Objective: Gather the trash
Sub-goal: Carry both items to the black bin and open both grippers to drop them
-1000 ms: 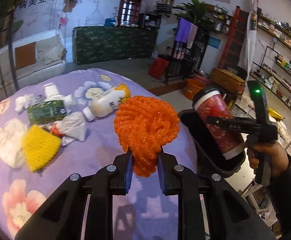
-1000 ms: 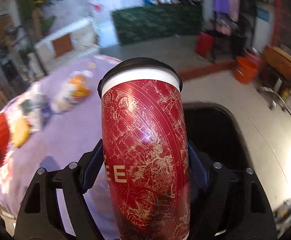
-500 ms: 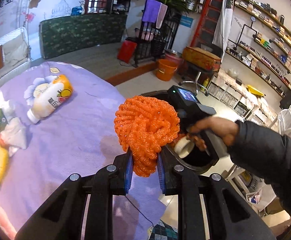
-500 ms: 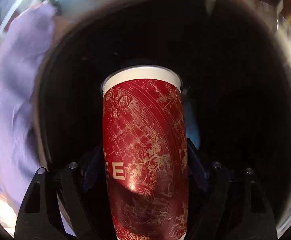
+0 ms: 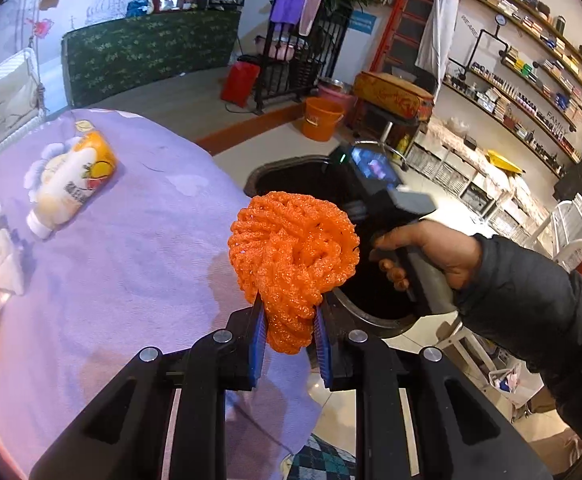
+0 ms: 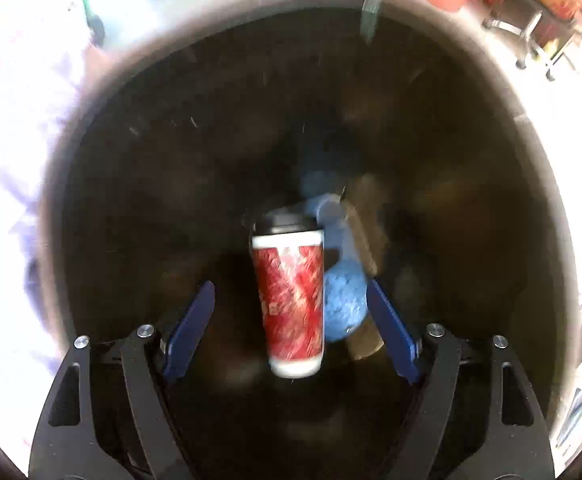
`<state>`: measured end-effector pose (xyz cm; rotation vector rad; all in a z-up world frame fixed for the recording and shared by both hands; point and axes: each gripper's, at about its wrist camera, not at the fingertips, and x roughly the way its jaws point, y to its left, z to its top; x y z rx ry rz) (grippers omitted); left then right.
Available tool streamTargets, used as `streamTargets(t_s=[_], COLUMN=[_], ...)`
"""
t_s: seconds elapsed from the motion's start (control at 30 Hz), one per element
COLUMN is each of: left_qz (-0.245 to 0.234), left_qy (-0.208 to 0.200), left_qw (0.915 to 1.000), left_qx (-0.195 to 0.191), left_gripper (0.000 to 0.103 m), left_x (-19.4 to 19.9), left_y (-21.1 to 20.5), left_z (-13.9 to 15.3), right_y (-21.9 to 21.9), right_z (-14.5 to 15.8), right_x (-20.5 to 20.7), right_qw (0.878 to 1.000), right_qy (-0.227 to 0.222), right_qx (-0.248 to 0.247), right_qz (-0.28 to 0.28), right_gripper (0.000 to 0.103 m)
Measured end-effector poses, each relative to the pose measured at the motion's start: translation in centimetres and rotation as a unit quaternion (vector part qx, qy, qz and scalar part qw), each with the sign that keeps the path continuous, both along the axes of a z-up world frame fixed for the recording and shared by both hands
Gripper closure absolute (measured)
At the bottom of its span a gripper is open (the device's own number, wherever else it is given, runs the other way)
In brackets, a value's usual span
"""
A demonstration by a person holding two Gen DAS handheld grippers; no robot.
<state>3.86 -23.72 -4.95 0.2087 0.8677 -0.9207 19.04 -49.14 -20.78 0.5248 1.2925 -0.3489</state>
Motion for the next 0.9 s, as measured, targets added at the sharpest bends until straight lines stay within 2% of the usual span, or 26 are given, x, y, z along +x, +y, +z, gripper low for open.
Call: streamTargets(t_s=[0.1, 0.17, 0.23, 0.37, 0.43, 0.57, 0.7, 0.77, 0.87, 0.9], left_qz=[-0.020, -0.036, -0.053, -0.070, -0.080, -0.090, -0.107, -0.109, -0.112, -0.113], left_qy=[0.011, 0.021, 0.037, 0.075, 0.095, 0.112, 0.105, 0.099, 0.091, 0.089], left_qw=[0.9997, 0.9991, 0.9979, 0.9947, 0.9920, 0.9888, 0.9867, 0.9865, 0.9859, 0.9860], left_qx=[0.002, 0.005, 0.007, 0.013, 0.022, 0.039, 0.063, 0.072, 0.085, 0.085], left_gripper=[0.082, 0.082, 0.082, 0.082, 0.082, 0.082, 0.082, 0.078, 0.059, 0.048], left_x=[0.0, 0.4, 0.7, 1.5, 1.8, 2.1, 1.2, 0.9, 0.4, 0.6], left_y=[-1.8, -3.1, -5.0, -8.6, -10.6, -13.1, -15.0, -15.3, -15.6, -15.7], left_z=[-0.2, -0.6, -0.8, -1.8, -2.5, -3.7, -4.2, -4.5, -4.8, -5.1], right_y=[-0.3, -0.1, 1.0, 1.1, 0.2, -1.5, -1.4, -1.9, -1.1, -0.3], right_z=[4.3, 7.0, 10.3, 14.4, 15.8, 17.6, 18.3, 18.2, 17.6, 17.3], right_x=[-2.4, -5.3, -7.5, -12.3, -14.3, -17.4, -19.5, -20.0, -21.2, -21.8], right_qw=[0.996, 0.989, 0.977, 0.948, 0.934, 0.920, 0.915, 0.914, 0.912, 0.911], right_qy=[-0.065, -0.108, -0.153, -0.219, -0.237, -0.259, -0.263, -0.270, -0.277, -0.277], right_qx=[-0.057, -0.099, -0.145, -0.212, -0.236, -0.233, -0.229, -0.221, -0.218, -0.219], right_qz=[-0.010, -0.023, -0.040, -0.089, -0.122, -0.178, -0.204, -0.208, -0.210, -0.210], right_gripper=[0.025, 0.022, 0.015, 0.015, 0.010, 0.010, 0.010, 0.010, 0.010, 0.010])
